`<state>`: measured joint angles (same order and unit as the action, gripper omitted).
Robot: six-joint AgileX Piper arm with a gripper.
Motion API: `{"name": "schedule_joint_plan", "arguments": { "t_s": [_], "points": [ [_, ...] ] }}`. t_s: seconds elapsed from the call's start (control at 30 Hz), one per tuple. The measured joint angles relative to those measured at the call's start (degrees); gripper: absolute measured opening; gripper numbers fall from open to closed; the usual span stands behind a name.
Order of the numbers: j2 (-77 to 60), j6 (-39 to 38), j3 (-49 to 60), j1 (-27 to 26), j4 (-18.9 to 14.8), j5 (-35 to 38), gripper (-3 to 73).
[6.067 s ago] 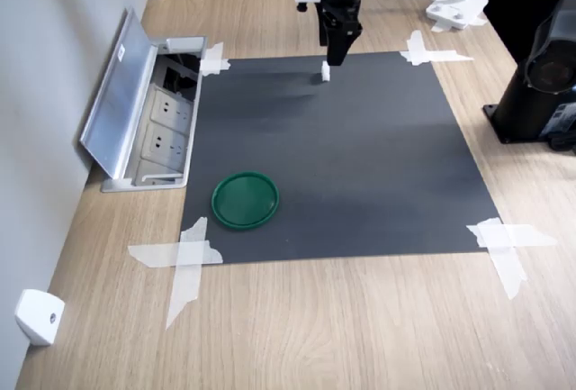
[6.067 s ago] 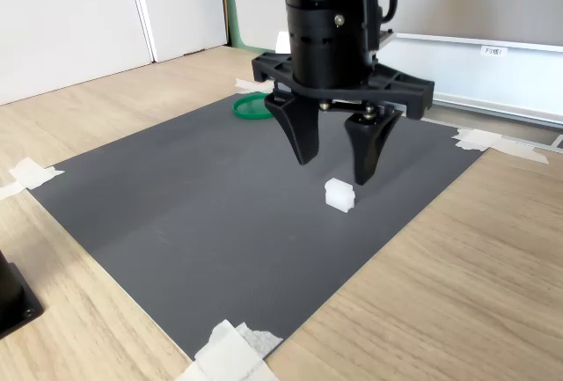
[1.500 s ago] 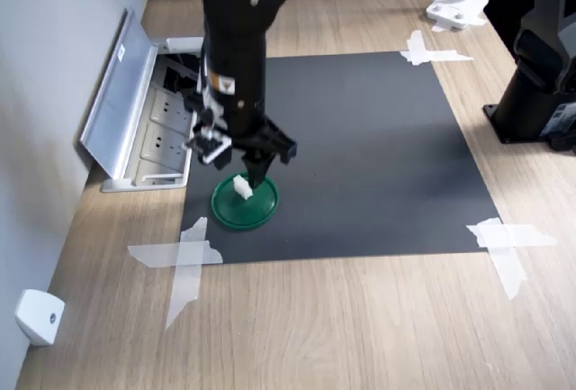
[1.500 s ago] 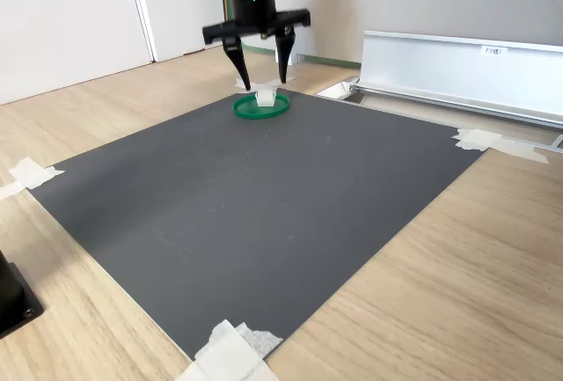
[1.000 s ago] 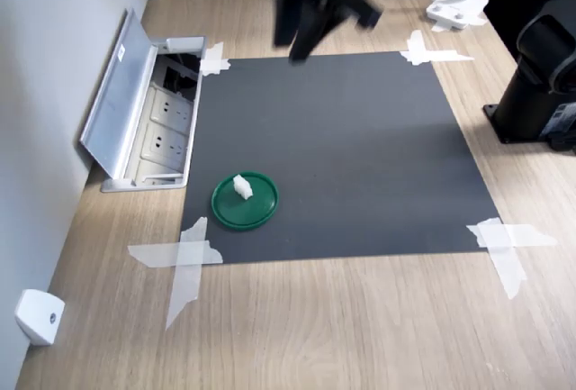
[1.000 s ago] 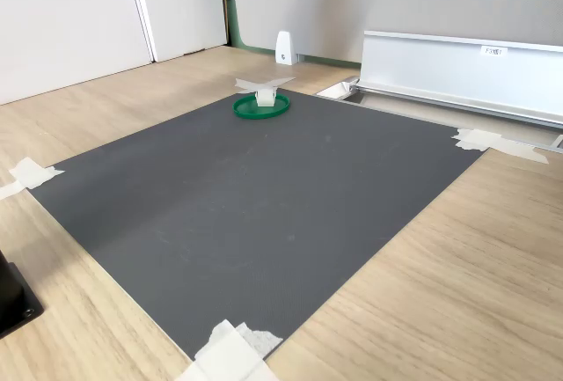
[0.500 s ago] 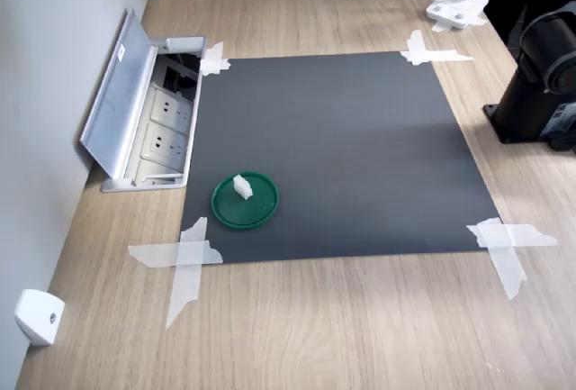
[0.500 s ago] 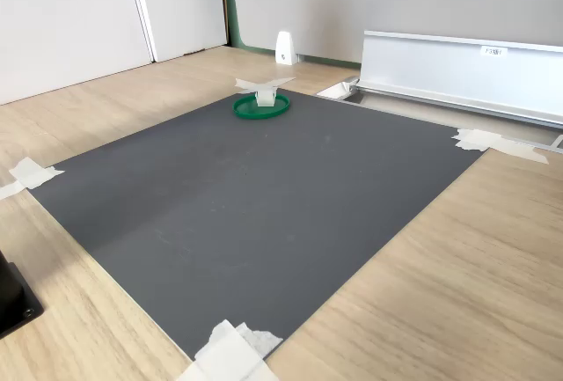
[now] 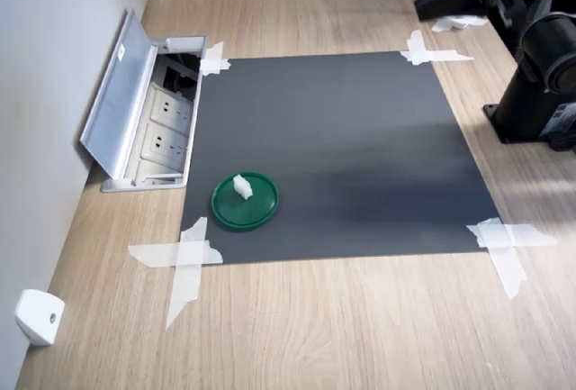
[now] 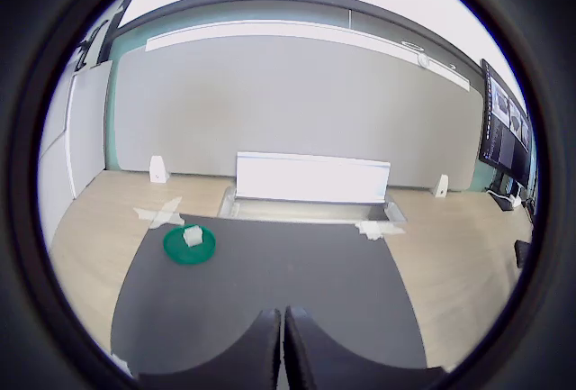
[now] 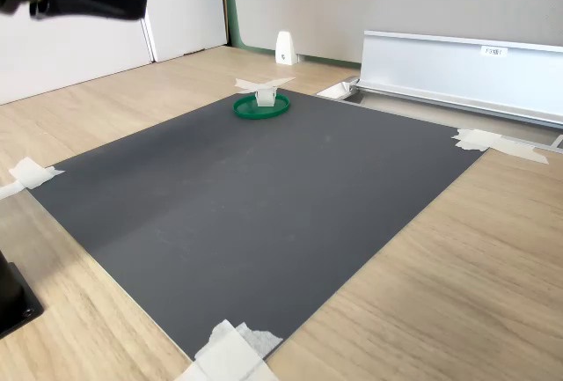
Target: Grasp a white terminal and put it on the green lid.
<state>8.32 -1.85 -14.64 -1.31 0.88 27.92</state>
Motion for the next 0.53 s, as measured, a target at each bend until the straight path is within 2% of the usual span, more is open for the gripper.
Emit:
{"name": "schedule_joint_plan", "arguments": {
  "t_s": [0.23, 0.53],
  "points": [
    [-4.99, 0.19, 6.78, 0.00, -3.34, -3.10, -0.7],
    [-8.61, 0.19, 12.57, 0.00, -4.90, -4.78, -0.7]
  ]
}}
